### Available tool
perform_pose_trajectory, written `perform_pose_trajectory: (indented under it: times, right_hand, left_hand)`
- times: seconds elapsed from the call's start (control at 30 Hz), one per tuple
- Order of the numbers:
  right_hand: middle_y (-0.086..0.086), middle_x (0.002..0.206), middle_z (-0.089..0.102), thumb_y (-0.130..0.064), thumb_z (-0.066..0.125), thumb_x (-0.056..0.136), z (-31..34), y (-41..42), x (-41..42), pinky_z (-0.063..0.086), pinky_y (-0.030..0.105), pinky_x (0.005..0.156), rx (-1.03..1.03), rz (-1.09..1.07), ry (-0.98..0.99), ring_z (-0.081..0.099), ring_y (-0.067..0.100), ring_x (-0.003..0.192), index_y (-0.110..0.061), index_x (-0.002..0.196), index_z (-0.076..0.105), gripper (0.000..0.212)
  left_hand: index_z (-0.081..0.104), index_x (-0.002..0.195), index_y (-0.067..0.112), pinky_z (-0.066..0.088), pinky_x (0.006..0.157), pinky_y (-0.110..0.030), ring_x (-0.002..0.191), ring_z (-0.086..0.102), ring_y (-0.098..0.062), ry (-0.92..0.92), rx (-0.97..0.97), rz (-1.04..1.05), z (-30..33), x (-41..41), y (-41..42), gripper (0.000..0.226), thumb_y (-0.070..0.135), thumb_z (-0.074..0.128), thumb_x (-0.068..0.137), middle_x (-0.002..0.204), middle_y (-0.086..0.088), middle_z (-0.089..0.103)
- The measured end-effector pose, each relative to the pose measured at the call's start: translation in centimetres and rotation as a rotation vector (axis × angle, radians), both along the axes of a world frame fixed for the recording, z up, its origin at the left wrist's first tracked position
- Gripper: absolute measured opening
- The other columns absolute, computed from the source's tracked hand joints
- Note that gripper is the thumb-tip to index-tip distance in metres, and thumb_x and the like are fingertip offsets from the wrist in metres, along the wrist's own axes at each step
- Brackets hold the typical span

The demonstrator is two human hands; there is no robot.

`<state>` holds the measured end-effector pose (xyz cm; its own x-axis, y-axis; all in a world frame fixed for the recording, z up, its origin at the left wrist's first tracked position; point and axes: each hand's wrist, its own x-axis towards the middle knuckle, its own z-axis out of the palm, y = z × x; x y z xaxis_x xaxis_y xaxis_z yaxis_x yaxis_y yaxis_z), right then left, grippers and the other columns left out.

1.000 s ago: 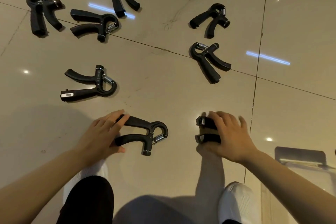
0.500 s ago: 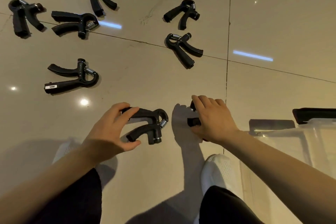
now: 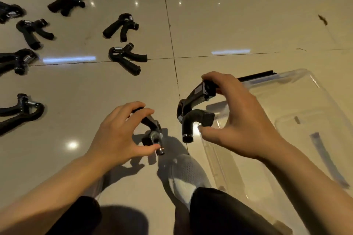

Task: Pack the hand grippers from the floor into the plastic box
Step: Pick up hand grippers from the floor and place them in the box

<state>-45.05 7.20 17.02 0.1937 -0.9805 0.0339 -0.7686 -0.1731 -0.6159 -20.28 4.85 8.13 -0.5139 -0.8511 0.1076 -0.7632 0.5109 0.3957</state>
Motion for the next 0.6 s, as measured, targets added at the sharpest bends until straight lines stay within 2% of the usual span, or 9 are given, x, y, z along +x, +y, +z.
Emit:
perform_pose_trajectory:
  times: [0.07, 0.17, 0.37, 0.47, 0.6]
  right_hand:
    - [-0.015, 0.125, 0.045, -0.045, 0.066, 0.06, 0.8, 1.4, -1.9, 0.038, 0.001, 0.085, -0.022, -0.077, -0.104, 0.043, -0.005, 0.109, -0.03, 0.133, 0.036, 0.08]
    - [-0.024, 0.123, 0.047, -0.04, 0.07, 0.06, 2.3, 2.9, -4.8, 0.037, 0.006, 0.094, -0.062, -0.187, -0.252, 0.048, -0.005, 0.114, -0.038, 0.129, 0.038, 0.076]
    - [-0.01, 0.121, 0.053, -0.032, 0.075, 0.051, 4.1, 4.4, -9.3, 0.04, 0.013, 0.098, -0.228, -0.459, -0.561, 0.052, 0.004, 0.116, -0.041, 0.12, 0.044, 0.076]
    - [-0.002, 0.123, 0.051, -0.017, 0.077, 0.054, 3.8, 4.0, -9.7, 0.041, 0.015, 0.099, -0.286, -0.513, -0.526, 0.051, 0.005, 0.116, -0.033, 0.122, 0.043, 0.078]
    - [0.001, 0.125, 0.049, -0.014, 0.078, 0.056, 3.1, 4.0, -10.6, 0.042, 0.019, 0.1, -0.284, -0.556, -0.459, 0.051, 0.006, 0.116, -0.029, 0.124, 0.04, 0.079]
  left_hand:
    - [0.055, 0.119, 0.017, 0.046, 0.083, -0.035, 0.102, 0.055, -0.024, -0.013, -0.032, -0.077, 1.5, -2.6, -1.3, 0.071, 0.062, 0.059, 0.065, 0.118, -0.008, 0.056]
    - [0.053, 0.121, 0.019, 0.043, 0.085, -0.032, 0.106, 0.051, -0.021, -0.024, -0.058, -0.145, 4.2, -5.9, -2.6, 0.07, 0.062, 0.058, 0.065, 0.119, -0.008, 0.055]
    - [0.047, 0.125, 0.023, 0.04, 0.087, -0.031, 0.11, 0.047, -0.017, -0.062, -0.138, -0.351, 8.7, -8.6, -3.1, 0.073, 0.065, 0.058, 0.066, 0.124, -0.006, 0.053]
    - [0.041, 0.131, 0.025, 0.042, 0.088, -0.033, 0.112, 0.048, -0.018, -0.076, -0.109, -0.398, 8.7, -10.2, -3.2, 0.079, 0.065, 0.057, 0.066, 0.126, -0.005, 0.053]
    - [0.038, 0.134, 0.026, 0.041, 0.088, -0.035, 0.113, 0.045, -0.02, -0.116, -0.107, -0.476, 7.5, -11.3, -3.4, 0.078, 0.064, 0.056, 0.069, 0.127, -0.007, 0.051]
